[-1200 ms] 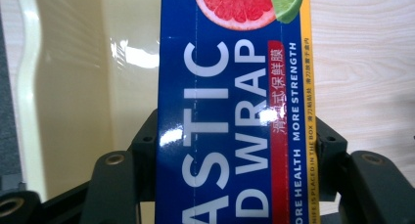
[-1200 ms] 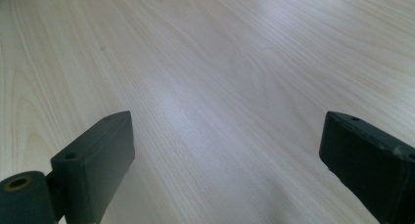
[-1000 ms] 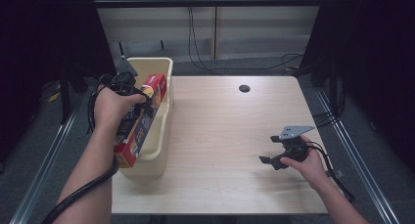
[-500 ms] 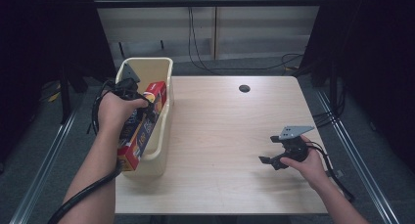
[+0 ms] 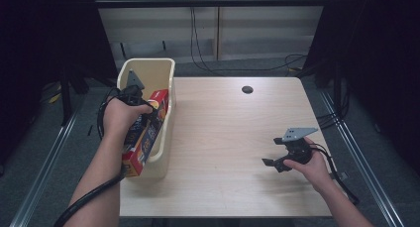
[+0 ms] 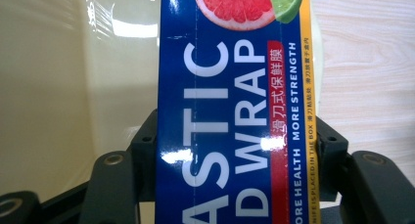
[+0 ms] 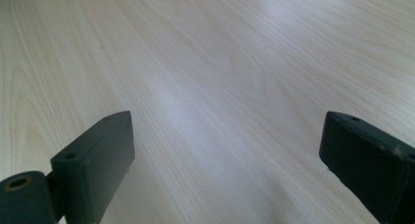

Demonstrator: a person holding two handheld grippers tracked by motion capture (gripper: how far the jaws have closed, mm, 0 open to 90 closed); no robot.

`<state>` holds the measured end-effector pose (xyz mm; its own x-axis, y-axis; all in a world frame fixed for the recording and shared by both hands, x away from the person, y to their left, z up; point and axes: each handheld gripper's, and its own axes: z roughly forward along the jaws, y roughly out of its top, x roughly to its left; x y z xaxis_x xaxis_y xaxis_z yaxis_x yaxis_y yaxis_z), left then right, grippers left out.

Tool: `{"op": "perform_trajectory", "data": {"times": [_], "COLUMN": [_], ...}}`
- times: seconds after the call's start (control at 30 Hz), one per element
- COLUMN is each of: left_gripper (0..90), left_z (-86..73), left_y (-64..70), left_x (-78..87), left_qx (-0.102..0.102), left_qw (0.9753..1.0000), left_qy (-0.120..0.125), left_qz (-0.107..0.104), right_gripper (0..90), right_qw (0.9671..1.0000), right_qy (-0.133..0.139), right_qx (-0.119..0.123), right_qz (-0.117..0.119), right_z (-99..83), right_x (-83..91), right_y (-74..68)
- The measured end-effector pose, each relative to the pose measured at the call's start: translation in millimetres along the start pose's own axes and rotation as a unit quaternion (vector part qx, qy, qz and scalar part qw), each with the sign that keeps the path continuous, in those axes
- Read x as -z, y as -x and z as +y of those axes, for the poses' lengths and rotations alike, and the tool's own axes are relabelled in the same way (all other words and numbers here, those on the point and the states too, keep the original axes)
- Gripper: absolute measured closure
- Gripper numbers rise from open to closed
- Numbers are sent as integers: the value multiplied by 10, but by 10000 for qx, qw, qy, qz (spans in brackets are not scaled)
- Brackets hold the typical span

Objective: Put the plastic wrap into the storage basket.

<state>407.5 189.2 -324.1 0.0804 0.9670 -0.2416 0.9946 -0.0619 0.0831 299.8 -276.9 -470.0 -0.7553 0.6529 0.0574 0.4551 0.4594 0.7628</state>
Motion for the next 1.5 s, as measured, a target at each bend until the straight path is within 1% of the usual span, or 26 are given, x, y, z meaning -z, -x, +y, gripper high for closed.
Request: {"op": "perform_trajectory", "data": {"times": [0.1, 0.17, 0.27, 0.37, 0.4, 0.47, 0.53, 0.6, 0.67, 0.73, 0.8, 0.83, 0.9, 0.97, 1.0, 1.03, 1.07, 1.17, 1.2, 1.23, 1.27, 1.3, 1.37, 1.43, 1.47, 1.5], "left_gripper": [399, 399, 398, 398, 397, 396, 395, 393, 371, 371, 369, 368, 370, 373, 373, 373, 369, 363, 375, 375, 375, 378, 378, 371, 369, 364], "left_z": [-7, -11, -10, -3, -1, 1, 0, 4, 11, 17, 22, 25, 23, 25, 30, 30, 32, 34, 38, 43, 47, 54, 60, 71, 73, 77], "left_y": [-4, -20, -30, -42, -39, -42, -33, -44, -48, -43, -35, -34, -24, -34, -35, -35, -29, -19, 0, 19, 38, 66, 107, 171, 195, 230], "left_x": [-24, -64, -100, -122, -129, -136, -155, -161, -144, -133, -124, -117, -102, -81, -4, -4, 60, 118, 159, 177, 192, 209, 218, 230, 233, 235], "left_qx": [25, 89, 145, 119, 158, 120, 191, 189, 257, 229, 231, 161, 257, 201, 253, 253, 270, 247, 247, 186, 155, 97, 78, -67, -82, -163], "left_qw": [10000, 9999, 9998, 9997, 9997, 9996, 9996, 9995, 9996, 9995, 9995, 9996, 9996, 9997, 9996, 9996, 9993, 9991, 9983, 9977, 9977, 9977, 9972, 9968, 9967, 9960], "left_qy": [6, -71, -138, -226, -199, -239, -203, -266, -143, -217, -200, -240, -79, -109, 116, 116, 206, 302, 307, 428, 474, 479, 517, 576, 572, 627], "left_qz": [29, -39, -23, -10, 33, 16, 38, 32, -30, 30, 22, 38, 3, -17, -79, -79, -156, -172, -425, -486, -469, -479, -528, -545, -569, -613], "right_gripper": [63, 63, 62, 63, 63, 63, 63, 63, 63, 63, 63, 63, 63, 63, 63, 63, 63, 63, 64, 64, 64, 64, 64, 64, 64, 64], "right_qw": [10000, 10000, 10000, 10000, 10000, 10000, 10000, 10000, 10000, 10000, 10000, 10000, 10000, 10000, 10000, 10000, 10000, 10000, 10000, 10000, 10000, 10000, 10000, 10000, 10000, 10000], "right_qy": [-7, 2, 4, -5, -3, 1, -1, -4, -15, -11, -20, -8, -34, -15, 8, 8, 14, -9, -5, -5, 4, 10, 18, 21, 25, 25], "right_qx": [5, 2, 4, 5, 17, 27, 20, 22, 22, 25, 9, 28, 5, 7, -7, -7, 0, 1, 1, 5, -6, -1, 0, 11, 8, 0], "right_qz": [-8, -3, -3, -11, -17, -2, -2, 1, 5, 0, 3, -2, -11, 1, -18, -18, -13, -13, -8, 11, -6, -7, -31, -15, -10, -12], "right_z": [0, 1, 2, 2, 1, 1, 1, 0, 0, -1, 0, -2, -6, -5, -2, -2, 4, 4, 4, 5, 7, 7, 8, 8, 8, 8], "right_x": [1, 1, 1, -2, -4, -8, -9, -10, -9, -11, -10, -10, -5, 3, 9, 9, 9, 2, 2, 4, 8, 9, 14, 22, 23, 24], "right_y": [-1, -1, -2, -2, -2, 1, 2, 1, 0, -1, -1, -1, 0, -2, -3, -3, 0, -1, -4, -4, -9, -8, -7, -4, -4, -5]}}
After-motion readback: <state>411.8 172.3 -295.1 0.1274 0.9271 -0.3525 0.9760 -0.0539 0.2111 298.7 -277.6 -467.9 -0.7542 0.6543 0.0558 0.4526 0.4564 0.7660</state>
